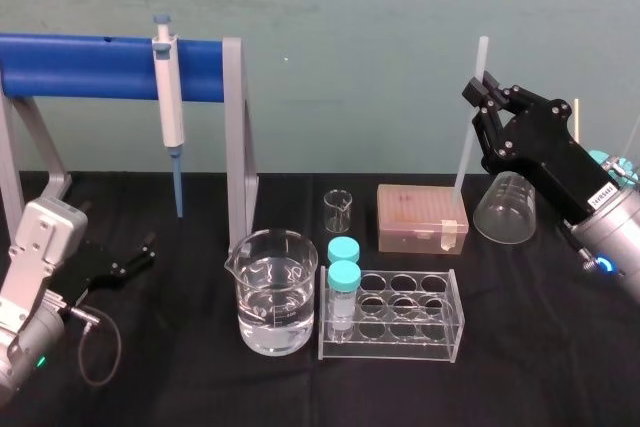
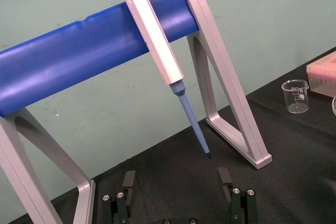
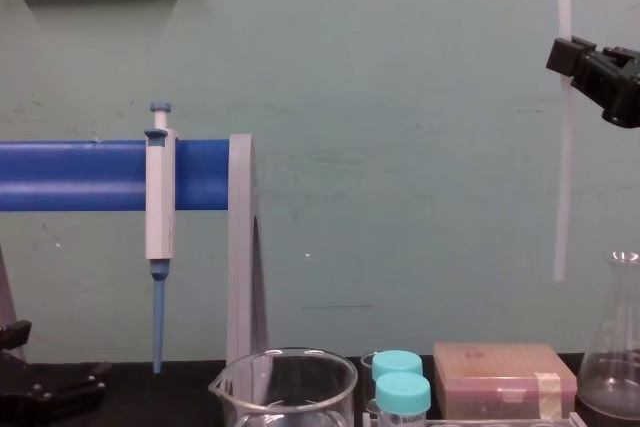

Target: Pick up the stirring rod with one hand, then place it down.

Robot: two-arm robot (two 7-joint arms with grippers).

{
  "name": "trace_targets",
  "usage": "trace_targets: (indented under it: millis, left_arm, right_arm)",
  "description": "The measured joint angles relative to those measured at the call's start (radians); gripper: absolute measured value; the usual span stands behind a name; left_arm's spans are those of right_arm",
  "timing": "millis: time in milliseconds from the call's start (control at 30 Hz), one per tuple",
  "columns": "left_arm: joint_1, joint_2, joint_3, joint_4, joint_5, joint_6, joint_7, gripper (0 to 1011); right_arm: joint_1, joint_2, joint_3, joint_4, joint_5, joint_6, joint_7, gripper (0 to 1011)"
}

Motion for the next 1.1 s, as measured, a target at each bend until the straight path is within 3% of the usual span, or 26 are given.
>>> trace_targets:
  millis: [700, 967, 1100]
  left_arm:
    - [0.0, 0.0, 0.0, 0.0, 0.0, 0.0, 0.0, 1000]
    - [0.0, 0.0, 0.0, 0.0, 0.0, 0.0, 0.0, 1000]
    - [0.0, 0.0, 0.0, 0.0, 0.0, 0.0, 0.0, 1000]
  right_arm:
    - [-0.004, 0.003, 0.002, 0.005, 0.016, -0.008, 0.016, 67]
    - [0.006, 0.033, -0.012, 0.084, 0.204, -0.034, 0.23, 67]
    - [0.004, 0.048, -0.022, 0.103, 0.232, -0.041, 0.276, 67]
